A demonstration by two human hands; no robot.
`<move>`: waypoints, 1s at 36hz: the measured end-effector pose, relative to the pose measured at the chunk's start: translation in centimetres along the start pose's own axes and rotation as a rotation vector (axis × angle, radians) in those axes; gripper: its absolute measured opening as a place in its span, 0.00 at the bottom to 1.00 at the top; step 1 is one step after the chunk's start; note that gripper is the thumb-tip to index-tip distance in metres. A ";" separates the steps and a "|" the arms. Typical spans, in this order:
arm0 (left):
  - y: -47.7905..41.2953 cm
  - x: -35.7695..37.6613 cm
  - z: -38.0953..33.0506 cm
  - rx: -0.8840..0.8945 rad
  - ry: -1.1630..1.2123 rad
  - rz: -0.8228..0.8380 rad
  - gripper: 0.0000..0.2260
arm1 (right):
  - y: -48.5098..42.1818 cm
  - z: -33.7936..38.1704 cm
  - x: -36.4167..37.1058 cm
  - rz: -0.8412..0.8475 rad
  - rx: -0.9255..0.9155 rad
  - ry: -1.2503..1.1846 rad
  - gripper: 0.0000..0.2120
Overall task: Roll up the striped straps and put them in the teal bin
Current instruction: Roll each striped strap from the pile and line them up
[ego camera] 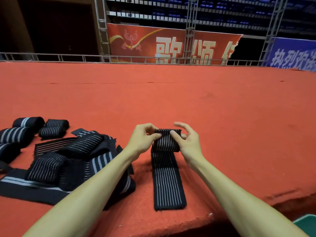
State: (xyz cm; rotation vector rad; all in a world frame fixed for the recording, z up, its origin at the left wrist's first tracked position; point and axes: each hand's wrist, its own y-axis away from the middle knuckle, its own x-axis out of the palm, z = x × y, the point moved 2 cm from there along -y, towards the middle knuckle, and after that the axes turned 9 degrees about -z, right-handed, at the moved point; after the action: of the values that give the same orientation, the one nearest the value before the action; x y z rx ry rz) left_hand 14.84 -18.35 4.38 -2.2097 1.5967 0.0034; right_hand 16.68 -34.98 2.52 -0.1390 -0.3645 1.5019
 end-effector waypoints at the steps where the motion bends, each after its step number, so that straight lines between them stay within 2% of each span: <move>1: 0.3 -0.1 -0.1 -0.003 0.017 0.013 0.10 | 0.1 0.1 -0.1 -0.012 -0.019 0.023 0.08; 5: 1.8 -0.7 -1.1 0.032 0.066 0.067 0.07 | 0.7 1.1 -0.2 0.018 -0.072 0.091 0.09; 8: 2.7 -1.2 -1.7 0.080 0.073 0.080 0.12 | 1.5 1.9 0.1 0.045 -0.095 0.090 0.10; 15: 3.9 -1.6 -3.5 0.111 0.078 -0.031 0.12 | 3.1 2.6 0.0 0.044 0.024 -0.065 0.03; 20: 4.7 -1.4 -4.3 0.127 0.048 -0.060 0.14 | 3.7 3.6 -0.4 0.022 -0.055 -0.049 0.05; 27: 5.4 -1.2 -5.0 0.024 0.199 0.024 0.03 | 4.2 5.4 -1.2 0.062 -0.117 -0.037 0.08; 31: 5.6 -1.2 -5.5 -0.049 0.217 0.049 0.06 | 4.3 5.8 -1.1 0.077 -0.164 -0.013 0.08; 36: 5.7 -1.5 -5.5 -0.067 0.187 0.082 0.05 | 4.4 5.6 -0.9 0.079 -0.164 -0.027 0.08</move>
State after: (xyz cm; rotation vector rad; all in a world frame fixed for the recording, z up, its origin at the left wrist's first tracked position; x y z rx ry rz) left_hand 7.90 -20.30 7.91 -2.2496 1.8103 -0.1317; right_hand 10.69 -36.34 6.28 -0.2652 -0.5091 1.5524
